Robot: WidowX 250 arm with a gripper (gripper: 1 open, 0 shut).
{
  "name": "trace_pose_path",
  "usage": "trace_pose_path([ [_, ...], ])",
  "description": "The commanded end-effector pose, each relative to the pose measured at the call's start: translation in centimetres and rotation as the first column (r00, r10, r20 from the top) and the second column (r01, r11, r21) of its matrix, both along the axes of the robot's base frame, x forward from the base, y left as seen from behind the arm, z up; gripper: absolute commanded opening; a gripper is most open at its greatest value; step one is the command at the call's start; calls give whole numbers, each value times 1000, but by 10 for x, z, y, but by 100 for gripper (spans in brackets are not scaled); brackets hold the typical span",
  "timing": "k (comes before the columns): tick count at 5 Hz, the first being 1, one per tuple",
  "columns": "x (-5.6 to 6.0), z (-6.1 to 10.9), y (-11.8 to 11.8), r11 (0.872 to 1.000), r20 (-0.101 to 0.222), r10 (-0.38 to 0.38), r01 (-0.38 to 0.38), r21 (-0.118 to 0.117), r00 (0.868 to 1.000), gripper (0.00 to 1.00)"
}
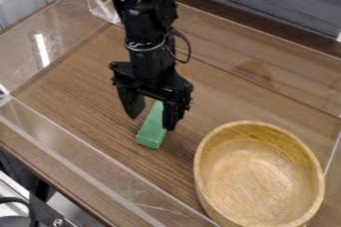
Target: Put the green block in the brown bowl
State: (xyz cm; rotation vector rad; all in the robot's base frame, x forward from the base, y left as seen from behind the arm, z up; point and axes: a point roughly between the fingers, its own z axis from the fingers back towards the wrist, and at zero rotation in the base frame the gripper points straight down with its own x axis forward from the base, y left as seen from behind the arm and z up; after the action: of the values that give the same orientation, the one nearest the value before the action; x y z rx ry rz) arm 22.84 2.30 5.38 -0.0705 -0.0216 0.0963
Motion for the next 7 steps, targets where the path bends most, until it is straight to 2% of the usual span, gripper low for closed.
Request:
trace_pose_path([
  [1, 5, 3, 4, 1000, 36, 4, -4, -2, 999, 100],
  [7, 10, -11, 5, 1000, 42, 12, -11, -25, 999, 100],
])
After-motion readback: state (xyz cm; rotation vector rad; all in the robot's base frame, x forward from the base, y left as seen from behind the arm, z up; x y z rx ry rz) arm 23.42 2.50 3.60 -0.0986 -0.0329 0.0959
